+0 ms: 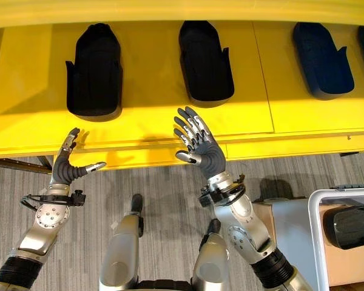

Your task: Move parts from the plastic box to the shelf.

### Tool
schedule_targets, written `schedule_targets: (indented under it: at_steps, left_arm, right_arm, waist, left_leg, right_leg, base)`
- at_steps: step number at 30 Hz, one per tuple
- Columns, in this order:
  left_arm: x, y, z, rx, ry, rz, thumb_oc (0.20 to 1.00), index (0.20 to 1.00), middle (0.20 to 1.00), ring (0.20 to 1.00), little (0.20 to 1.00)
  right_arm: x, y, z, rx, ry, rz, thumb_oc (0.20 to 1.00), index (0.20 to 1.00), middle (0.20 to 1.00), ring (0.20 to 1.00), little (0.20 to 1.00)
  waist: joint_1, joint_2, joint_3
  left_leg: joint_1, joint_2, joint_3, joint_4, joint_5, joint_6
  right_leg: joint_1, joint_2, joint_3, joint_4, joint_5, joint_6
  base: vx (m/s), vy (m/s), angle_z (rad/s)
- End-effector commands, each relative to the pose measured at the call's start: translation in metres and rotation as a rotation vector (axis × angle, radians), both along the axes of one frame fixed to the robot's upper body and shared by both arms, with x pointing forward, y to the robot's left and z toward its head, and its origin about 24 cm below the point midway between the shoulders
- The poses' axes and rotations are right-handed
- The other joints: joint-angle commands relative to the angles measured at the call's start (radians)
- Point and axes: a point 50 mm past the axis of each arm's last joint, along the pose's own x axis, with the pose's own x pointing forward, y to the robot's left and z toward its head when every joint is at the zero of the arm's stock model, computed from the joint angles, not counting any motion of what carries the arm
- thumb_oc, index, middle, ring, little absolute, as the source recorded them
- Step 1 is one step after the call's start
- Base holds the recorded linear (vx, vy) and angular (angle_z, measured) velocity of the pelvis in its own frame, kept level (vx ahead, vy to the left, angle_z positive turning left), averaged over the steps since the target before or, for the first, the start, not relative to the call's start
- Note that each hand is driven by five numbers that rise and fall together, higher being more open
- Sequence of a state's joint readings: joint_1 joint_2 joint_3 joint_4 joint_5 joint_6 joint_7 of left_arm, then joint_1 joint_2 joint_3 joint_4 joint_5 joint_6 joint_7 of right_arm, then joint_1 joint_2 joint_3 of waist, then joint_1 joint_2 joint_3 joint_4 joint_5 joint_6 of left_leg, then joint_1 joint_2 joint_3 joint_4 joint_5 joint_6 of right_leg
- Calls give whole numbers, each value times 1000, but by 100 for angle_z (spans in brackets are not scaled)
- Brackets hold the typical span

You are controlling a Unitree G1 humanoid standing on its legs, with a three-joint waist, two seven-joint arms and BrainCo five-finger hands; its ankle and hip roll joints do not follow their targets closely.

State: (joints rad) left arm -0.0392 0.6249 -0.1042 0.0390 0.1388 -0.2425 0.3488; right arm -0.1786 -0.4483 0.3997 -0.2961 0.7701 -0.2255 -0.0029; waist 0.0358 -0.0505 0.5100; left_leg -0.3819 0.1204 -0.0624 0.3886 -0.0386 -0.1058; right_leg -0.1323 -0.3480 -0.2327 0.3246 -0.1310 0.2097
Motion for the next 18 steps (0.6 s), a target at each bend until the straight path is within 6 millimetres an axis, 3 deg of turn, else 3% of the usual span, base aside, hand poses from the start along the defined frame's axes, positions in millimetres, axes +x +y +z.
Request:
schedule_targets:
  at_steps: [1, 12, 18]
  left_arm:
    - [-9, 0, 27, 288, -116, -44, 1000, 1000, 1000, 1000, 1000]
    - [-11, 6, 35, 595, -111, -50, 1000, 1000, 1000, 1000, 1000]
    - [-9, 13, 33, 666, -75, -21, 1000, 1000, 1000, 1000, 1000]
  right_arm:
    - [-16, -6, 29, 59, -169, 17, 1000, 1000, 1000, 1000, 1000]
    - [-16, -5, 32, 26, -177, 56, 1000, 1000, 1000, 1000, 1000]
    - [-15, -4, 32, 24, -168, 65, 1000, 1000, 1000, 1000, 1000]
  waist:
    - [-6, -27, -58]
    - [-11, -25, -62]
    - [-14, -23, -64]
  left_leg:
    - [31, 54, 37, -19, 6, 15]
    - [26, 54, 38, -15, 3, 16]
    - [26, 55, 41, -14, 3, 15]
  right_leg:
    - [-62, 9, 45, 32, 65, -41]
    - [-70, 6, 52, 39, 62, -40]
    - [-74, 5, 54, 43, 61, -41]
  base:
    - [0, 0, 0]
    - [0, 0, 0]
    - [0, 0, 0]
